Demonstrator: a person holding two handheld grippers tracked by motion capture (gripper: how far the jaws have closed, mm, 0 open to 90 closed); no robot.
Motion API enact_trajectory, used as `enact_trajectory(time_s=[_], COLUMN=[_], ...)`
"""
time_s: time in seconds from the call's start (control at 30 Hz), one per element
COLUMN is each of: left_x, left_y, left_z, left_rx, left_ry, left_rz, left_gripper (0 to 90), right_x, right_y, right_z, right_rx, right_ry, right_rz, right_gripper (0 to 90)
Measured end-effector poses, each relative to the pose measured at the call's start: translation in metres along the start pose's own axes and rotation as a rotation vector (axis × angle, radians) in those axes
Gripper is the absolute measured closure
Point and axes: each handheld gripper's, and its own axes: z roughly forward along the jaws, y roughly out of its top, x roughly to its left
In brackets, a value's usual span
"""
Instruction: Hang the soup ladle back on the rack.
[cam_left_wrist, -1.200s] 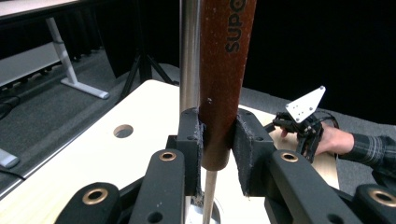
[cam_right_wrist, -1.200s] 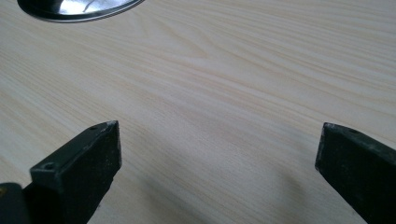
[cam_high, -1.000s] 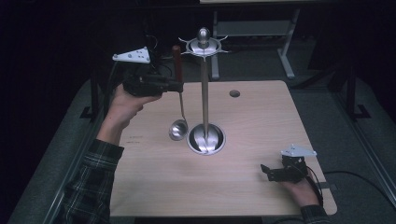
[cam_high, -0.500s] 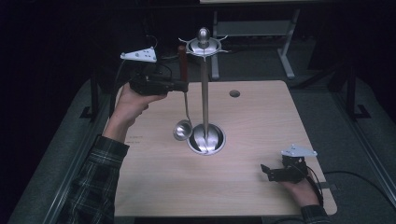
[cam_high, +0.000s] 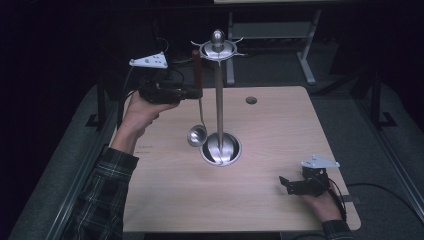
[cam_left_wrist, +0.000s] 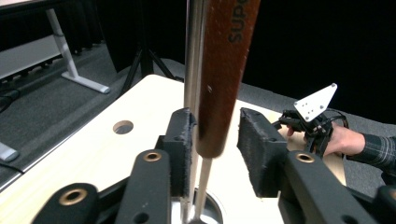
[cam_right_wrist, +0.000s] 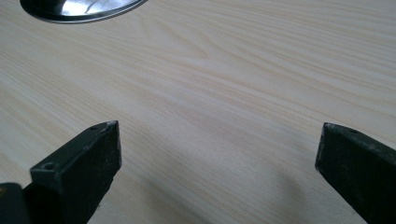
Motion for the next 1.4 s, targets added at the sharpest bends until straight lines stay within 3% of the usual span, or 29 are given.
enact_trajectory(time_s=[0.23, 0.43, 0.57, 0.6, 0.7, 0.93, 1.4], left_x=[-0.004, -0.005, -0.005, -0.004, -0.004, -0.005, -0.021], left_y=[-0.010, -0.026, -0.038, -0.042, -0.055, -0.094, -0.152], left_z=[-0.011, -0.022, -0.030, -0.032, -0.035, -0.036, -0.038], left_rx=[0.041, 0.074, 0.078, 0.081, 0.073, 0.108, 0.164], left_ry=[0.047, 0.086, 0.131, 0.147, 0.168, 0.249, 0.376], left_rz=[0.015, -0.007, -0.020, -0.007, -0.030, -0.066, -0.084], left_gripper=[46.8, 37.5, 31.6, 30.0, 26.6, 22.7, 19.7], right_x=[0.000, 0.002, 0.002, 0.002, 0.002, 0.002, 0.003], right_y=[0.001, 0.001, 0.000, 0.000, 0.000, 0.000, 0.000], right_z=[0.001, 0.002, 0.001, 0.001, 0.001, 0.002, 0.002], right_rx=[0.002, 0.006, 0.008, 0.008, 0.010, 0.012, 0.012], right_ry=[0.002, 0.002, 0.003, 0.003, 0.002, 0.005, 0.003], right_rz=[-0.004, -0.008, -0.005, -0.005, -0.005, -0.008, -0.005], right_gripper=[0.0, 0.0, 0.0, 0.0, 0.0, 0.0, 0.0])
